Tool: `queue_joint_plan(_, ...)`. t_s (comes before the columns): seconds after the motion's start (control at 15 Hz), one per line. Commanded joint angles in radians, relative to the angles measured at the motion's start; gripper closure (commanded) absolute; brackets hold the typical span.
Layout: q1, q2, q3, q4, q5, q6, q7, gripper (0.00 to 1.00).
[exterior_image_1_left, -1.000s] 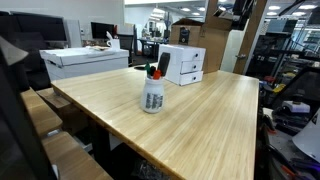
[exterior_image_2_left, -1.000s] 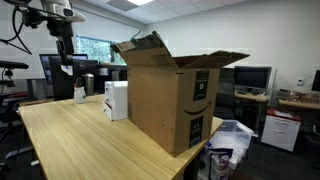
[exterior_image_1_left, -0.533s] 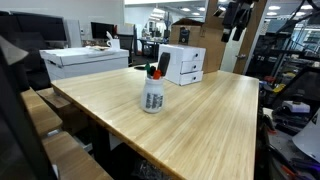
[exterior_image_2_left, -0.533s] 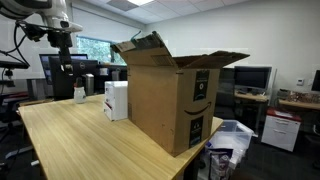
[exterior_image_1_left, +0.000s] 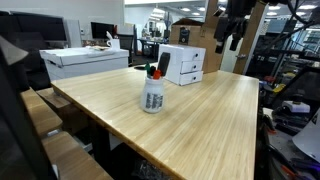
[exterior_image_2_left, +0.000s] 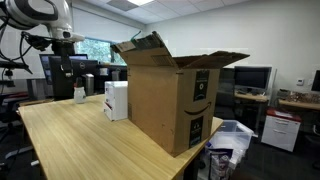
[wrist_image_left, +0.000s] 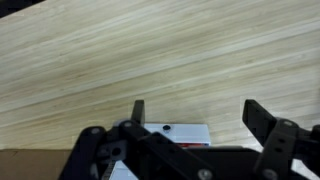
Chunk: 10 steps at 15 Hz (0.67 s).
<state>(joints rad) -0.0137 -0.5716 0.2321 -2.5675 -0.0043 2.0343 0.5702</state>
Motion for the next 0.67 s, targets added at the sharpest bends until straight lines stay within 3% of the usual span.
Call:
queue_joint_plan(0.0, -0.012, 0.053, -0.013, 0.022, -0.008, 0.03, 0.008, 0.0)
queue_joint_plan(0.6, -0.014, 0.234, -0.057, 0.114, -0.005, 0.105, -0.01, 0.0)
